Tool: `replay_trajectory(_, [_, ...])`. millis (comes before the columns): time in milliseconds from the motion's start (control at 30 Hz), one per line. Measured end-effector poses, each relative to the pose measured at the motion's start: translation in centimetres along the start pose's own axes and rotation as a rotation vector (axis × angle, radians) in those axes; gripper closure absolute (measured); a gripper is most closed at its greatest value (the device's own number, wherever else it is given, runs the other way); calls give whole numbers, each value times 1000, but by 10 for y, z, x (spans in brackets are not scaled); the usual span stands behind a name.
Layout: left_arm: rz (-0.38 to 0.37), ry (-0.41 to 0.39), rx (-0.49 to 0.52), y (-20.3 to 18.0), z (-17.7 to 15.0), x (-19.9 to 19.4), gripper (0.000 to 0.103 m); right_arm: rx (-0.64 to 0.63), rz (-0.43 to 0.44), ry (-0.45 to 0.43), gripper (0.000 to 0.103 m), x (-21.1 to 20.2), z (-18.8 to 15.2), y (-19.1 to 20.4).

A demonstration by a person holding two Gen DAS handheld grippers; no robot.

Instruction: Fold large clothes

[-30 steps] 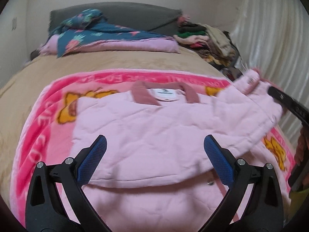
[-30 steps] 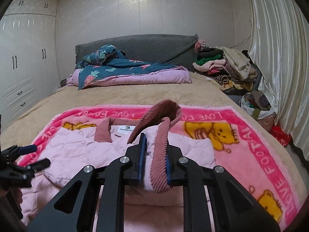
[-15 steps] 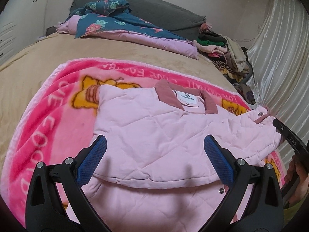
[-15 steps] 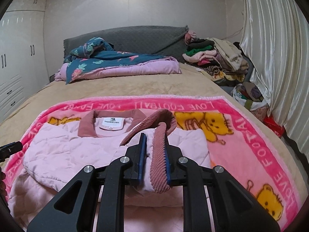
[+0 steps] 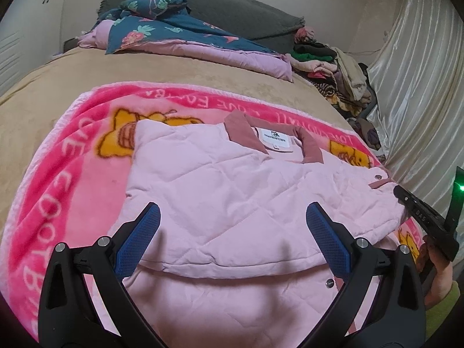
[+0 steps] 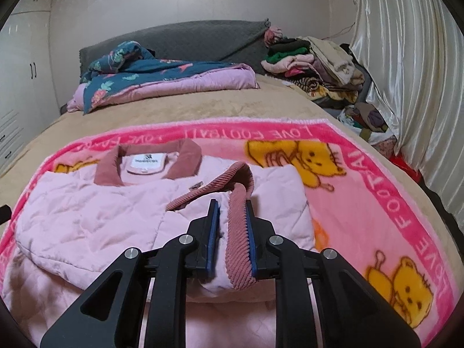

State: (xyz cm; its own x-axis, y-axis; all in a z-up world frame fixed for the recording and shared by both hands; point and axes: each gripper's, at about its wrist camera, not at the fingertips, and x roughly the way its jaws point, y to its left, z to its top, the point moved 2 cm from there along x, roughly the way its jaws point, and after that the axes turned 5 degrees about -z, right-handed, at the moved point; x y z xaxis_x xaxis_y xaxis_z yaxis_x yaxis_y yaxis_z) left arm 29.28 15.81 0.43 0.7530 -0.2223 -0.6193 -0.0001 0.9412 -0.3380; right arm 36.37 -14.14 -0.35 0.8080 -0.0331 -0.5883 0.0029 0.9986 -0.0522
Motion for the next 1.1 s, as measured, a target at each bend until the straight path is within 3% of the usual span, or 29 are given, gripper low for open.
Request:
replay_trajectory(200, [-3, 13, 4, -3, -4, 5, 9, 24, -40, 38, 83, 9, -9, -13])
replay_trajectory(267, [1, 20, 1, -2, -5, 7, 8, 39, -50, 54, 67, 9, -11, -18])
replay_trajectory(367, [7, 23, -21, 3, -6, 9, 9, 62, -54, 40, 53, 3, -12, -26])
replay_trajectory(567, [5, 38, -21, 2, -9, 13, 9, 38, -27, 21, 49, -9, -17, -20])
replay_trajectory(700, [-29, 59, 15, -11, -14, 18, 23, 1, 49, 57, 48, -12, -28, 0])
replay_trajectory(767, [-38, 78, 46, -19, -17, 23, 28, 25, 77, 86, 35, -14, -39, 4])
replay_trajectory(833, [-36, 96, 64, -24, -22, 29, 29, 53, 47, 119, 25, -10, -47, 3])
replay_trajectory(867, [-31, 103, 67, -25, -24, 31, 29, 67, 53, 141, 24, -5, -50, 2])
replay_trajectory(900, [-21, 111, 71, -27, -26, 34, 29, 74, 65, 161, 25, 0, -52, 1])
replay_trajectory(933, [-15, 112, 73, -28, -27, 35, 29, 57, 84, 192, 45, 8, -55, 4])
replay_trajectory(967, [-14, 112, 76, -28, -29, 37, 29, 21, 91, 201, 75, 13, -55, 10])
replay_trajectory(1033, [-10, 109, 76, -29, -28, 37, 28, -64, 94, 147, 87, 11, -50, 24])
replay_trajectory(1100, [-16, 95, 63, -28, -27, 34, 28, -123, 51, 77, 88, 10, -40, 31])
